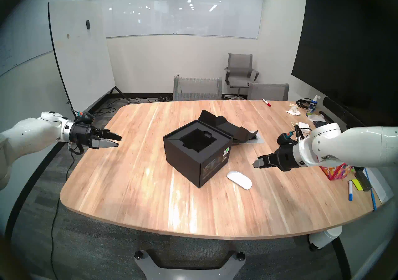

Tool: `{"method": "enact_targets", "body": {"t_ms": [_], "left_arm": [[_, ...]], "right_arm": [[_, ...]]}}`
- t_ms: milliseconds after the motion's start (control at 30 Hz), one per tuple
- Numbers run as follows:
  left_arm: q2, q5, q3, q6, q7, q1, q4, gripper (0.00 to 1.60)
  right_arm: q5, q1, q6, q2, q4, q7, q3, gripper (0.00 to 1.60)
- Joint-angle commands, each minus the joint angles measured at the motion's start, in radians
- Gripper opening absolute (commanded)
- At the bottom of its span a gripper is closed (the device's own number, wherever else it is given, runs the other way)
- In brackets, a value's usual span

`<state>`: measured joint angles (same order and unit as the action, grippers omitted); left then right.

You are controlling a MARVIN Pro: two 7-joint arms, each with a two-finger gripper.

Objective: Open the box and place the mouse inside

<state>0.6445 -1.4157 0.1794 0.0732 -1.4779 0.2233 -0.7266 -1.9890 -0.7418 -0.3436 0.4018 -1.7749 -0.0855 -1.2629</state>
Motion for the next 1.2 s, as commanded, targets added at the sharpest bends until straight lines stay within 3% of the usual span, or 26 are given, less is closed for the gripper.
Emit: {"method": "enact_targets", "body": {"t_ms": [0, 1167], "left_arm": [[-0.002, -0.009, -0.006, 0.002, -0.006, -0.015, -0.003, 1.60], [-0.002, -0.010, -0.005, 0.002, -0.006, -0.016, -0.003, 1.60]], "right_arm": [[0.003, -0.017, 0.001, -0.001, -0.002, 0.002, 0.007, 1.60], [0.003, -0.017, 0.001, -0.001, -0.002, 0.002, 0.007, 1.60]]}}
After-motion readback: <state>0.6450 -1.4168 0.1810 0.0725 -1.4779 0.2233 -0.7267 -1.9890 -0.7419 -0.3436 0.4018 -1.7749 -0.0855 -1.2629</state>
